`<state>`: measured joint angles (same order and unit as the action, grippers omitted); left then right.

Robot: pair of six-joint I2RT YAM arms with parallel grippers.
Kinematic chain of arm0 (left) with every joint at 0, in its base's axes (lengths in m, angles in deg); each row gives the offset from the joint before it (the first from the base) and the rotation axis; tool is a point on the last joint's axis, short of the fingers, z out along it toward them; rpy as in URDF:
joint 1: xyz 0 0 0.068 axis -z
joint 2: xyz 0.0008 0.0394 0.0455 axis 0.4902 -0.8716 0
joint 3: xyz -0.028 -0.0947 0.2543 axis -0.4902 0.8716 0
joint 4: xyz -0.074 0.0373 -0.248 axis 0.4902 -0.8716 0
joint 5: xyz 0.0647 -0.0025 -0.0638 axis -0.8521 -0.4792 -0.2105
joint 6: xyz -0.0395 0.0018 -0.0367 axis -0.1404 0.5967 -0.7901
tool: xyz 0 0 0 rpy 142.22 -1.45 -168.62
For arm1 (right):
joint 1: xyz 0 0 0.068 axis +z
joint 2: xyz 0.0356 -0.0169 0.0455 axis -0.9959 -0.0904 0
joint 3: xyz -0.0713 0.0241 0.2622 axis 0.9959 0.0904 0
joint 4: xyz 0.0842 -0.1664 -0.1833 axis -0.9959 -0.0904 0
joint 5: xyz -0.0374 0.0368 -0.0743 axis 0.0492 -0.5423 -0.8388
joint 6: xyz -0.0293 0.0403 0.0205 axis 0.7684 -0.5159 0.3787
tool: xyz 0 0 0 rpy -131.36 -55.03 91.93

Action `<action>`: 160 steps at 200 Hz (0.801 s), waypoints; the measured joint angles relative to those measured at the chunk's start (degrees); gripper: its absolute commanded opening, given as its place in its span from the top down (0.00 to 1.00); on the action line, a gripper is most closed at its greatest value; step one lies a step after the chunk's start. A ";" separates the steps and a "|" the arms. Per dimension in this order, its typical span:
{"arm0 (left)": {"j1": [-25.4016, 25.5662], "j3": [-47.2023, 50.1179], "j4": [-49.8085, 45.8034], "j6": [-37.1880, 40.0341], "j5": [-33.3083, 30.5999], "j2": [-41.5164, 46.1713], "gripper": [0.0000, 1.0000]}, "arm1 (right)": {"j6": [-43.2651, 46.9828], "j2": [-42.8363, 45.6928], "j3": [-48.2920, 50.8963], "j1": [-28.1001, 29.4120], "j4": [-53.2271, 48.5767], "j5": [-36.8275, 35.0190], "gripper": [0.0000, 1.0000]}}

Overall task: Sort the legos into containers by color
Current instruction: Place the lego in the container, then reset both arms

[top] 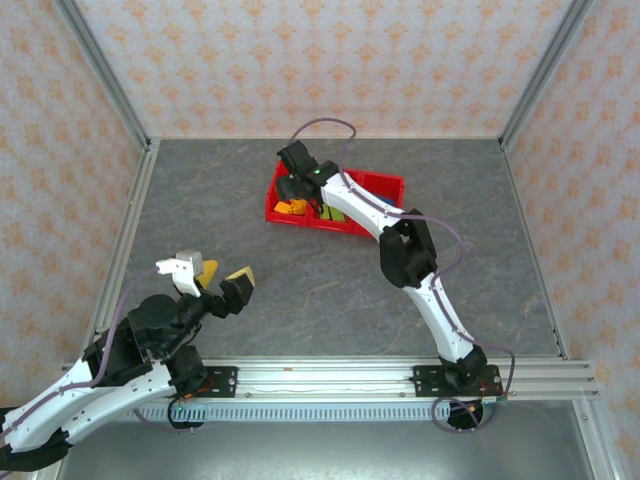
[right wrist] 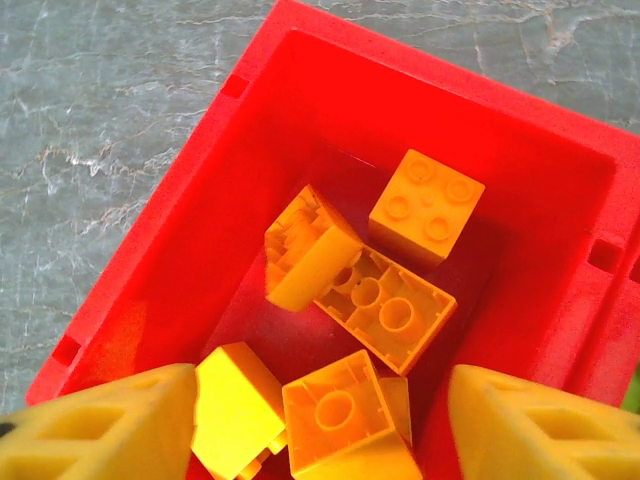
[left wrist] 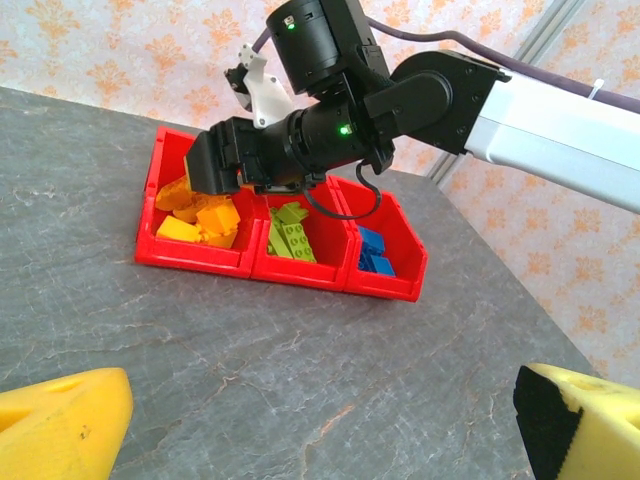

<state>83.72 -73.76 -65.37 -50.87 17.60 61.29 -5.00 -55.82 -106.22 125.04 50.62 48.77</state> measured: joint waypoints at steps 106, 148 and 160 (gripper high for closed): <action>0.00 0.00 -0.09 -0.17 -1.64 -0.87 0.01 | 0.96 15.15 2.67 3.06 0.70 -3.37 0.00; 0.00 0.00 -0.15 -0.20 -2.21 -3.10 0.01 | 3.91 38.18 23.34 4.22 9.01 -15.58 0.00; 0.00 0.00 -0.15 -0.24 -2.82 -4.66 0.01 | 5.88 46.95 33.81 3.98 14.27 -18.36 0.00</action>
<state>83.72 -73.76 -65.52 -51.11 14.78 56.64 0.88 -8.87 -72.40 129.02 64.89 30.41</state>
